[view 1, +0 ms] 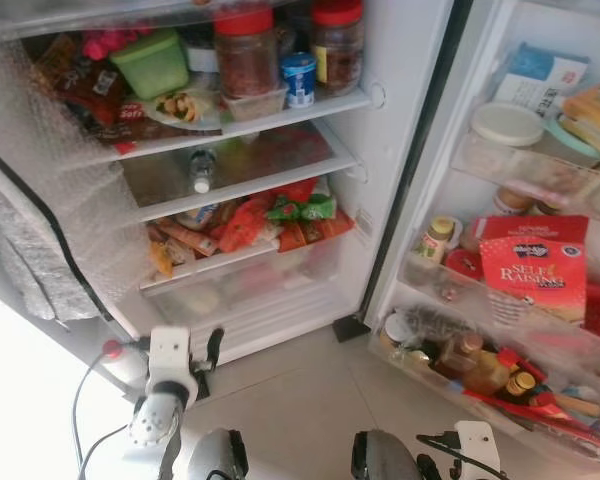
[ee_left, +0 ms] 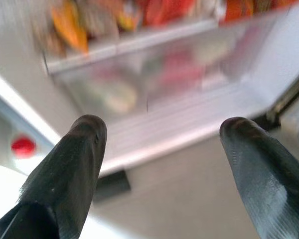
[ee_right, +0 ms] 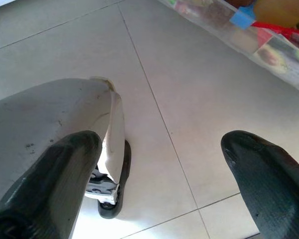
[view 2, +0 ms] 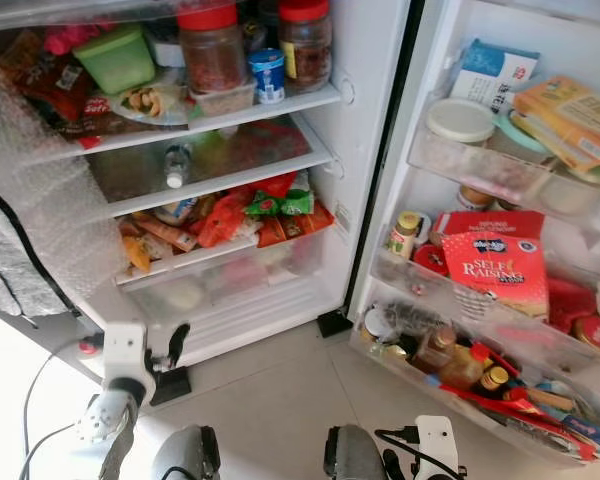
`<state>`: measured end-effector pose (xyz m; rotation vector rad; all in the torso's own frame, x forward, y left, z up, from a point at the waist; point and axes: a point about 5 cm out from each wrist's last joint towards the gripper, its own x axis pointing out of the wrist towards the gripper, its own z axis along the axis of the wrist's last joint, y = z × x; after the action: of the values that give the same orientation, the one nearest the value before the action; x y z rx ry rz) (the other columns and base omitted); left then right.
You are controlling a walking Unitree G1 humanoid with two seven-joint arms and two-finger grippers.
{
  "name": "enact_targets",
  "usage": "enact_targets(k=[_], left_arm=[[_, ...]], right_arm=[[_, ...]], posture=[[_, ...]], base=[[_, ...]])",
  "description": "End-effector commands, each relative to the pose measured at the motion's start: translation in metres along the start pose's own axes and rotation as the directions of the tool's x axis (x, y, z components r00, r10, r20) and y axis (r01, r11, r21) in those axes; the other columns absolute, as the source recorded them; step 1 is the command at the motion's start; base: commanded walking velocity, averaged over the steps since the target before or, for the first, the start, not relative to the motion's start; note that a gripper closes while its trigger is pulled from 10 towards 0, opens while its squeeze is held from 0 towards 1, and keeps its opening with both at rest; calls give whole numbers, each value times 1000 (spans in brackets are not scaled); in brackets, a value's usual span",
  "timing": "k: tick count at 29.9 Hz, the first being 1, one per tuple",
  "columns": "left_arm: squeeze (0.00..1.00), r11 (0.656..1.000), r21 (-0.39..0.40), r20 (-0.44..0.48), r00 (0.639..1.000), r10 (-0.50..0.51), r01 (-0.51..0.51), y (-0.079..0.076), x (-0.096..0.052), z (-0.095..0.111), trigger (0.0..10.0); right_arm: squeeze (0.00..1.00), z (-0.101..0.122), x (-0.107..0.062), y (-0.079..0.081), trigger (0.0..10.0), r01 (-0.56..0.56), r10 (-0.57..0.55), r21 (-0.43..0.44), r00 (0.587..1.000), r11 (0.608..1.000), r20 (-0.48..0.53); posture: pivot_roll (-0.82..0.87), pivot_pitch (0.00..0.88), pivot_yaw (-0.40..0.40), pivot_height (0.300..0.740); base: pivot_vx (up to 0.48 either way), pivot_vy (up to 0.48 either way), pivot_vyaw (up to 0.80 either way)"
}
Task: Restocking fridge
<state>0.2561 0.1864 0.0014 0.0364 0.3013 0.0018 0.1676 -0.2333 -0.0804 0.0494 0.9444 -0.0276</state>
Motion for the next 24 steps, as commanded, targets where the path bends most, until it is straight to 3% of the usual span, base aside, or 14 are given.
enact_targets(k=[1,15,24], left_arm=[[0,1000,-2,-43,999,-6,6,2,0,-6,10000],[0,1000,7,-211,977,14,-13,11,-7,-40,10000],[0,1000,15,-237,971,19,-16,11,-10,-48,10000]], right_arm=[[0,-5,0,7,10000,-19,19,3,1000,1000,-12],[0,-4,1,6,10000,-20,20,0,1000,1000,-8],[0,-3,1,7,10000,-23,23,0,1000,1000,-6]], posture=[[9,79,4,652],[7,94,-1,737],[10,95,-1,740]], base=[[0,0,0],[0,0,0],[0,0,0]])
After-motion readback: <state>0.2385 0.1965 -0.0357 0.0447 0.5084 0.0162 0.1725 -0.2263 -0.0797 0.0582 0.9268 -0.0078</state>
